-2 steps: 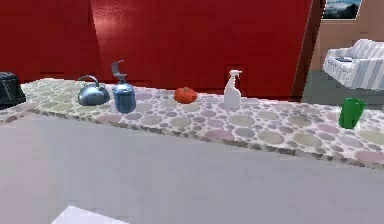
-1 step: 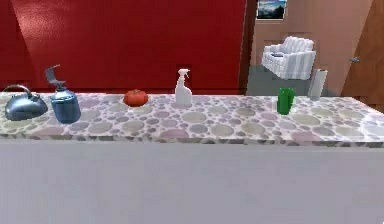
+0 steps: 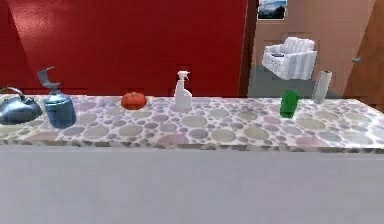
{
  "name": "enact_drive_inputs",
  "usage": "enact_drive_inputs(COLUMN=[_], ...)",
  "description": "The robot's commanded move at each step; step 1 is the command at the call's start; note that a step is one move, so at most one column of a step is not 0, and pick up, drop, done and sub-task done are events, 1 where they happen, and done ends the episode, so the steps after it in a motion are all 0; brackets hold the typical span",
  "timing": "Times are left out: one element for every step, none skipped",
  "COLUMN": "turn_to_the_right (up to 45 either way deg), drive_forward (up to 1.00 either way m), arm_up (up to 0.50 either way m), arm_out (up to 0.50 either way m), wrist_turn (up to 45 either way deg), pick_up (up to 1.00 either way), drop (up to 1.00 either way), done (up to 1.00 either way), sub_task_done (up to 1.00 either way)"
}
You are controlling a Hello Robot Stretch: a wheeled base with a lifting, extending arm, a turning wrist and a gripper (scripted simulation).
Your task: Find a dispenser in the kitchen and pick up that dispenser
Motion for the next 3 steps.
enact_drive_inputs(turn_to_the_right=[-12.0,0.0,-45.0], drive_forward=[0.00,0.30,0.00], arm_up=[0.00,0.00,0.00], arm_out=[0.00,0.00,0.00], wrist_turn=[0.0,0.0,0.0], pick_up=[0.00,0.00,0.00], drop=[0.00,0.00,0.00], done=[0.00,0.00,0.00], sub_task_done=[0.00,0.00,0.00])
